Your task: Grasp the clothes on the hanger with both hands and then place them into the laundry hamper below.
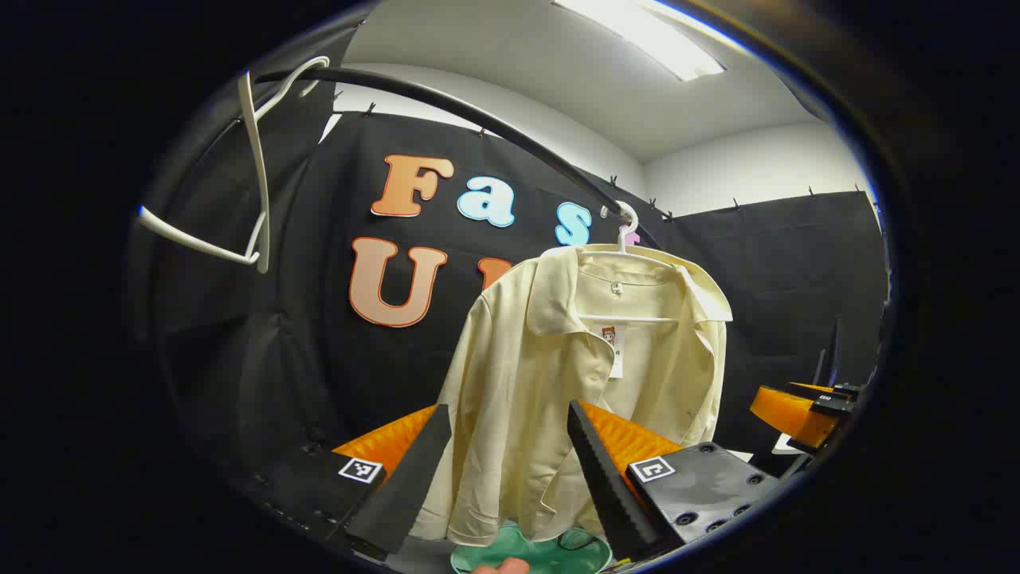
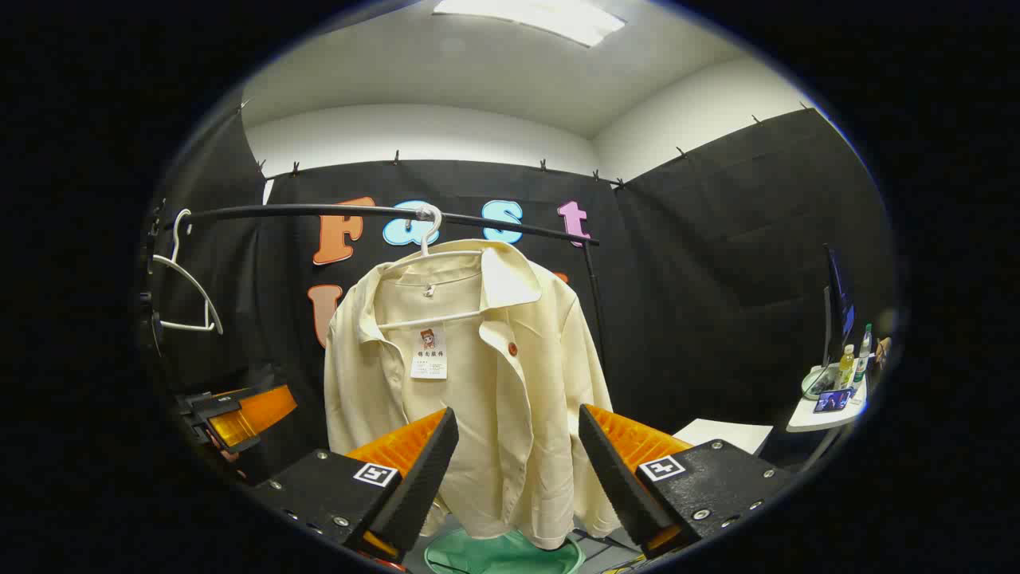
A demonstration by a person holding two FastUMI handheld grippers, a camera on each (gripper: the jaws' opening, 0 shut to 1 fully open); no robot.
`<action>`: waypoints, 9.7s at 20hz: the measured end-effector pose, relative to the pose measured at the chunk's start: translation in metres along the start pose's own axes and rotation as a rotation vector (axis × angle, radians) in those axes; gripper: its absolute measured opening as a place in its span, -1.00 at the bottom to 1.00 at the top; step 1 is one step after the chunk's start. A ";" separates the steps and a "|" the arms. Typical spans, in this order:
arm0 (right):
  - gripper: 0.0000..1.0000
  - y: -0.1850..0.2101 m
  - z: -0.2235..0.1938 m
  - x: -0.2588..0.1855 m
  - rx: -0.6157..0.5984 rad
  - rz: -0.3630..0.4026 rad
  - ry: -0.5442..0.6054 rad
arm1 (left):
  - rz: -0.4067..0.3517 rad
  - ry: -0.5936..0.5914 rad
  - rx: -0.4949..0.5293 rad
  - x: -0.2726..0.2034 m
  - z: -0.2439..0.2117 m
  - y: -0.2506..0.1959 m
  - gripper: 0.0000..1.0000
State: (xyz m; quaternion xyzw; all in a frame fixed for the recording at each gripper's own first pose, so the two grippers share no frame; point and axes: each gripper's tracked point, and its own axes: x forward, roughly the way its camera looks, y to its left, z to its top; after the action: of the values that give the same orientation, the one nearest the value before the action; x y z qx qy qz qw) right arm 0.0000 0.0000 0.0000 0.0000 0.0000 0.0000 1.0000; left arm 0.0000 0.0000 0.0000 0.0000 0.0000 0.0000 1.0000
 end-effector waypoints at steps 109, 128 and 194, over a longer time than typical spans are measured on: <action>-0.95 -0.045 0.043 0.104 -0.141 0.023 -0.133 | 0.524 -0.253 0.638 0.097 0.067 0.108 -0.75; -0.96 -0.151 0.164 0.197 -0.087 -0.091 -0.260 | 0.527 -0.242 0.576 0.163 0.095 0.144 -0.74; -0.88 -0.007 -0.336 0.009 0.023 0.024 0.745 | 0.031 0.728 -0.022 -0.039 -0.315 -0.001 -0.77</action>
State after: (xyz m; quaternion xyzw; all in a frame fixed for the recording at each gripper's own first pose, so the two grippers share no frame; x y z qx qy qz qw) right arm 0.0088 -0.0073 -0.3360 0.0111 0.3641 0.0116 0.9312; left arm -0.0393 -0.0009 -0.3151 -0.0108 0.3562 0.0150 0.9342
